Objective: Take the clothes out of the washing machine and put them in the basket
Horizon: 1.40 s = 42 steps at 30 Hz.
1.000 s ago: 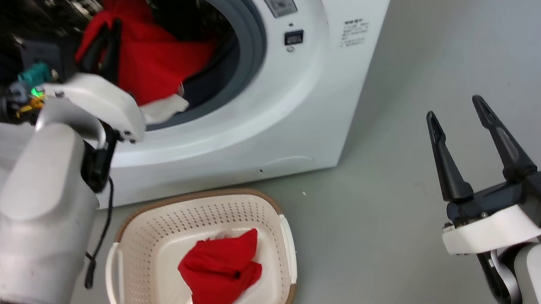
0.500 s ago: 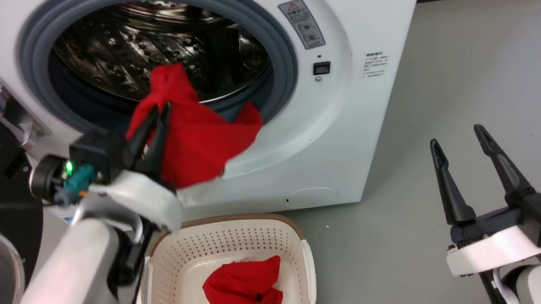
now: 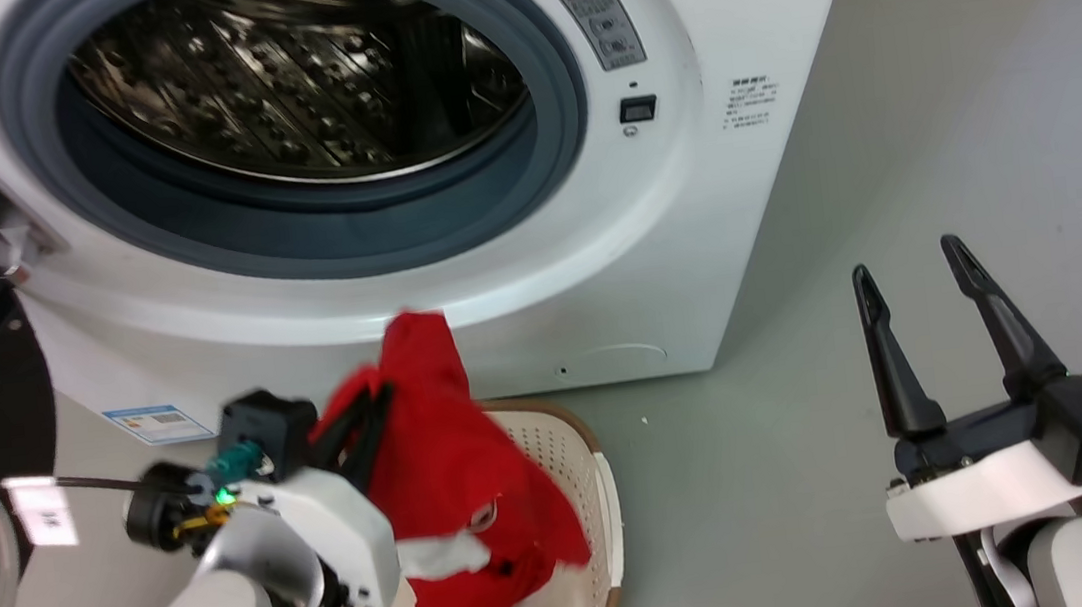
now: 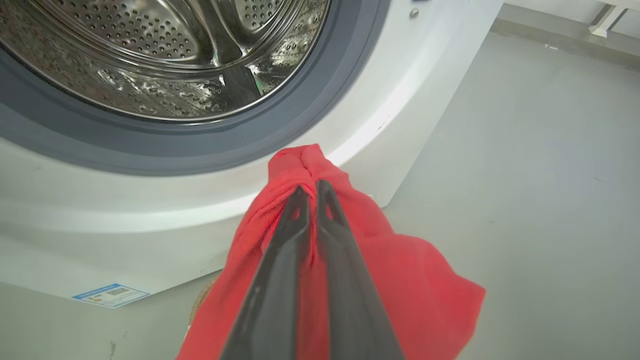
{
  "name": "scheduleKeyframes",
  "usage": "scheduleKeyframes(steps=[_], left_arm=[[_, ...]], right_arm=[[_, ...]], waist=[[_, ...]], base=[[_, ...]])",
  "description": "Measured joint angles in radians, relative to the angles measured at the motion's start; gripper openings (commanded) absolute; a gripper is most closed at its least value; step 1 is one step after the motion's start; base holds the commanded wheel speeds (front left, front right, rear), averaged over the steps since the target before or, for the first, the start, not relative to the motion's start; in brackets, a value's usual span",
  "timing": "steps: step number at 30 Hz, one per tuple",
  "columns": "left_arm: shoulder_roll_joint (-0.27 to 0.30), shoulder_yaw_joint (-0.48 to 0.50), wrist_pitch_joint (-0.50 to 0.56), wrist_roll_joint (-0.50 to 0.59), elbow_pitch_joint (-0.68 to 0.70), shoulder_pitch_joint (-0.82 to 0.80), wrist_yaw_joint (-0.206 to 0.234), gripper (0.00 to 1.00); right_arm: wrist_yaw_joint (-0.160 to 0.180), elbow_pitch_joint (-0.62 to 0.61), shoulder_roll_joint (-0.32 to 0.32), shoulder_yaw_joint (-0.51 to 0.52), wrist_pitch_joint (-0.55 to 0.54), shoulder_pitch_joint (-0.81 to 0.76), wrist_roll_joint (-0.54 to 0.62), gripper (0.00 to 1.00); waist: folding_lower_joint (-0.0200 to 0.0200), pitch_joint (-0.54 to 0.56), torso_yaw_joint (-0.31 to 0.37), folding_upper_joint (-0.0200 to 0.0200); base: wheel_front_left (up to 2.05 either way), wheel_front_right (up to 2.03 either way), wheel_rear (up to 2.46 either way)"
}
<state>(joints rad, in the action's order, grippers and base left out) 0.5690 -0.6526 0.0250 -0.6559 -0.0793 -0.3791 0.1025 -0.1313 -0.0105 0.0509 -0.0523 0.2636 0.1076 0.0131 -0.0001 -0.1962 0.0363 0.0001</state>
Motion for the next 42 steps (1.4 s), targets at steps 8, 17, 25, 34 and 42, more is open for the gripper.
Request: scheduleKeyframes(steps=[8, 17, 25, 34, 42], left_arm=[[-0.054, -0.035, -0.032, -0.012, -0.277, 0.003, -0.060, 0.00], [-0.151, -0.040, -0.091, -0.029, -0.635, -0.105, -0.121, 0.00], [-0.225, -0.018, -0.156, -0.048, -0.905, -0.215, -0.147, 0.00], [-0.291, 0.007, -0.214, -0.079, -1.102, -0.288, -0.164, 0.00], [-0.308, 0.000, -0.250, -0.079, -1.166, -0.318, -0.181, 1.00]], right_arm=[[0.000, -0.015, 0.000, -0.004, 0.000, 0.040, 0.006, 1.00], [0.000, -0.041, 0.000, -0.016, 0.000, 0.082, 0.012, 1.00], [0.000, -0.062, 0.000, -0.022, 0.000, 0.110, 0.004, 1.00], [0.000, -0.076, 0.000, -0.025, 0.000, 0.127, -0.003, 1.00], [0.000, -0.067, 0.000, -0.027, 0.000, 0.138, -0.003, 1.00]], waist=[[0.0001, -0.078, 0.036, 0.0000], [0.0002, -0.190, 0.097, 0.0000], [0.0002, -0.295, 0.155, 0.0000], [0.0003, -0.378, 0.190, 0.0000], [0.0002, -0.369, 0.187, 0.0000]], base=[[0.00, 0.00, 0.00], [0.00, 0.00, 0.00], [0.00, 0.00, 0.00], [0.00, 0.00, 0.00], [0.00, 0.00, 0.00]])
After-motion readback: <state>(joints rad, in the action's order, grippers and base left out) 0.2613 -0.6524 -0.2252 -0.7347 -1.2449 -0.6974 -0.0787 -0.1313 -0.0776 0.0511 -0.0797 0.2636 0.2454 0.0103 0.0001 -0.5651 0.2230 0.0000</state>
